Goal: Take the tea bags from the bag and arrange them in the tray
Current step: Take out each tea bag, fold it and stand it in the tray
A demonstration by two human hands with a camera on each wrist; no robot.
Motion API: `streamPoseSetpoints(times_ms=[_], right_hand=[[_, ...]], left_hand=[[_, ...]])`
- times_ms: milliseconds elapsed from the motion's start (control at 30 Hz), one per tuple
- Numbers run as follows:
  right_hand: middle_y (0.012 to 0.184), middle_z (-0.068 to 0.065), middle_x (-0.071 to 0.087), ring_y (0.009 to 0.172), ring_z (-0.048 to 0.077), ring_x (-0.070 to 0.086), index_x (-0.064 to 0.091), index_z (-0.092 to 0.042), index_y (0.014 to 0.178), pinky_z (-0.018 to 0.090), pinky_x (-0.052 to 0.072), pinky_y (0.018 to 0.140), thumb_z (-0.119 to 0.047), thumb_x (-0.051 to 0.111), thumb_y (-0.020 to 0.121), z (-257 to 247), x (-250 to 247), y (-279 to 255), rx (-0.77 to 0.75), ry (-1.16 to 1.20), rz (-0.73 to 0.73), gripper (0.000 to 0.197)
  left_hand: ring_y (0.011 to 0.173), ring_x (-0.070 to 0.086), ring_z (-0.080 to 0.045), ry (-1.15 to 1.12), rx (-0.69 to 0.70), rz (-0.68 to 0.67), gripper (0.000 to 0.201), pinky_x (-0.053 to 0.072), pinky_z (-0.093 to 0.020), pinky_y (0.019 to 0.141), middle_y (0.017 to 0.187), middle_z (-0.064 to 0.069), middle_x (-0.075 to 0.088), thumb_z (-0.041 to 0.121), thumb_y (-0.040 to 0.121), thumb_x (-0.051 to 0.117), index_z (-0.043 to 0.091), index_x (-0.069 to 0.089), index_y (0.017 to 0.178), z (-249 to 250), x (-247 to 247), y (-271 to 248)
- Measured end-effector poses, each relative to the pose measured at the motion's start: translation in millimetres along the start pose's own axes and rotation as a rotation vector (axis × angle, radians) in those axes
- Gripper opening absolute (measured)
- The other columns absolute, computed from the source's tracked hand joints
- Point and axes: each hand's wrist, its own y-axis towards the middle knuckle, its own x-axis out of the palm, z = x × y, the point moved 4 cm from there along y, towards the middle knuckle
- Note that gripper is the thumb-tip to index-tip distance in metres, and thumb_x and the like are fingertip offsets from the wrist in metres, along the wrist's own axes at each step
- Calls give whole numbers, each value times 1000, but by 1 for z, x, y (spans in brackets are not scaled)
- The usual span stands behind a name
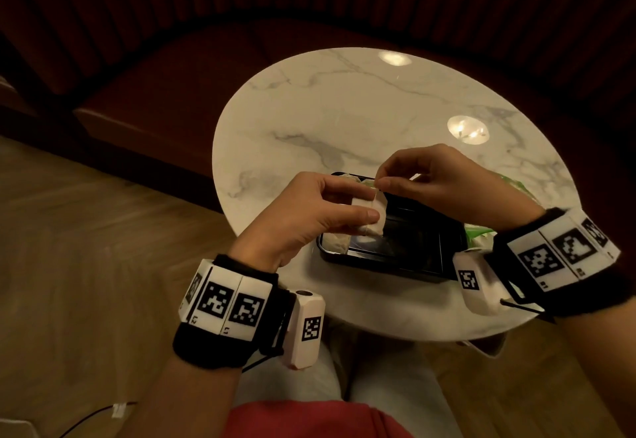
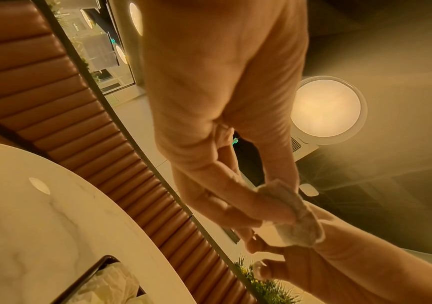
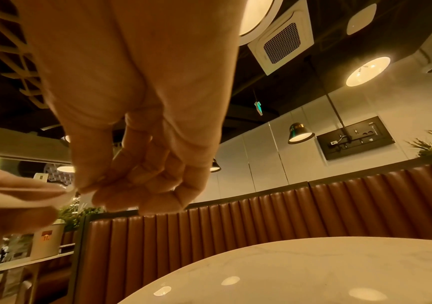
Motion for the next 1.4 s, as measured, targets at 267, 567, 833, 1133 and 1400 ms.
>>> streamPoseSetpoints(times_ms=[267,567,833,1133,1400], right_hand=[[87,-5,74,81,4,70,71,-18,97,11,51,73,-14,62,90,-4,5,-10,14,282,47,12],[104,10,74,100,20,70,71,-7,105,23,54,89,3,44,97,0,0,-12,48,447,9,30],[95,7,75,91,20,72,73,-9,98,28,57,86,-15,52,97,-5,-3,-8,87,405,19,22],[81,0,75,75,14,71,74,-21,88,20,57,72,-16,72,83,-6,-4,-2,107,243,76,8],[92,0,69,77,8,69,66,-24,92,20,57,75,-5,66,87,-8,-10,2,72,234,132,20]], left_hand=[[80,73,-19,-12,38,22,35,59,-28,73,77,-2,75,-4,77,75,0,68,111,0,0,0],[94,72,-26,-4,67,56,45,61,-32,73,102,-15,74,-6,75,75,0,62,117,4,0,-1],[90,72,-15,141,135,63,46,60,-27,76,99,-5,75,-5,75,77,8,63,117,6,2,-1],[87,71,-4,196,186,63,46,54,-16,71,97,4,74,-1,76,78,15,64,116,5,3,1],[94,71,-14,90,175,87,38,58,-27,81,104,-7,73,3,84,73,15,62,118,-13,-2,10]])
